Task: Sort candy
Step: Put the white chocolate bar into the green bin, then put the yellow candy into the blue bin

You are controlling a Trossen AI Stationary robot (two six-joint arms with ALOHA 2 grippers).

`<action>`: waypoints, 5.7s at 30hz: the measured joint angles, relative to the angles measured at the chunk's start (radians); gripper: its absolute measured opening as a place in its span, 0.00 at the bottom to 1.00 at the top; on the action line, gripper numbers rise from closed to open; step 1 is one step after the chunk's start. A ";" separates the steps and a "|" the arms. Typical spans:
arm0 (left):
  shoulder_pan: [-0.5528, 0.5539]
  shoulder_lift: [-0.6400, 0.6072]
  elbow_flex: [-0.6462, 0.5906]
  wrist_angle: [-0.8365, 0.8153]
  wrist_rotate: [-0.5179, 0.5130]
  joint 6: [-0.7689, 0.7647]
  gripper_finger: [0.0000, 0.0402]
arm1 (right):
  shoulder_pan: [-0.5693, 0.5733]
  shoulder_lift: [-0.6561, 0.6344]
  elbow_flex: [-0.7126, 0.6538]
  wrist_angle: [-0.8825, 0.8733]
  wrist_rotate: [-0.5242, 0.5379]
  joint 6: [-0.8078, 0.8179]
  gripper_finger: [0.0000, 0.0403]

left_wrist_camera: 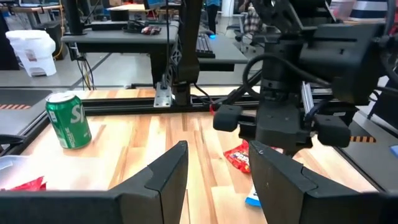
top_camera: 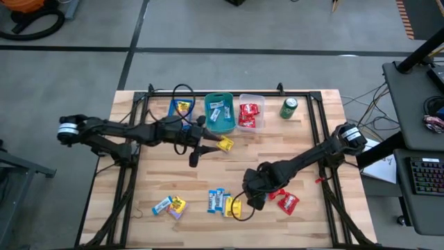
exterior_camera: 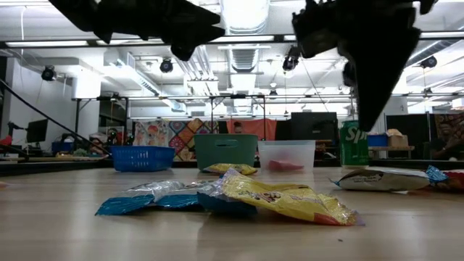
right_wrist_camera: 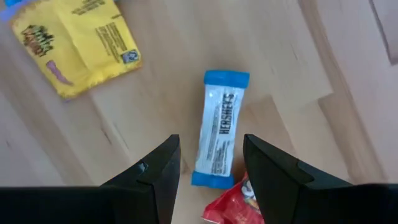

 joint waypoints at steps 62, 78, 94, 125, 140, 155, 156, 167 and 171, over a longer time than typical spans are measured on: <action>-0.066 -0.213 0.001 -0.390 -0.054 -0.176 0.38 | -0.443 -0.098 -0.322 1.220 0.168 -0.906 0.17; -0.074 -0.241 -0.026 -0.460 -0.120 -0.209 0.38 | -0.762 0.066 -0.292 1.502 0.061 -0.751 0.36; -0.127 -0.241 -0.027 -0.608 -0.204 -0.354 0.38 | -0.714 -0.007 -0.218 1.240 0.050 -0.743 0.53; -0.813 0.041 0.032 -0.918 -0.323 -1.413 0.38 | -0.435 -0.151 -0.220 0.896 0.062 -0.763 0.53; -0.866 0.331 0.256 -1.098 -0.402 -1.144 0.38 | -0.435 -0.151 -0.220 0.895 0.061 -0.780 0.53; -0.866 0.349 0.133 -0.918 -0.464 -1.160 0.29 | -0.425 -0.150 -0.220 0.862 0.057 -0.779 0.53; -0.866 0.349 0.121 -0.898 -0.465 -1.161 0.28 | -0.424 -0.150 -0.220 0.861 0.058 -0.779 0.53; -0.867 0.344 0.098 -0.874 -0.472 -1.139 0.02 | -0.408 -0.150 -0.220 0.859 0.057 -0.780 0.53; -0.867 0.331 0.095 -0.878 -0.471 -1.129 0.01 | -0.409 -0.150 -0.220 0.859 0.058 -0.780 0.53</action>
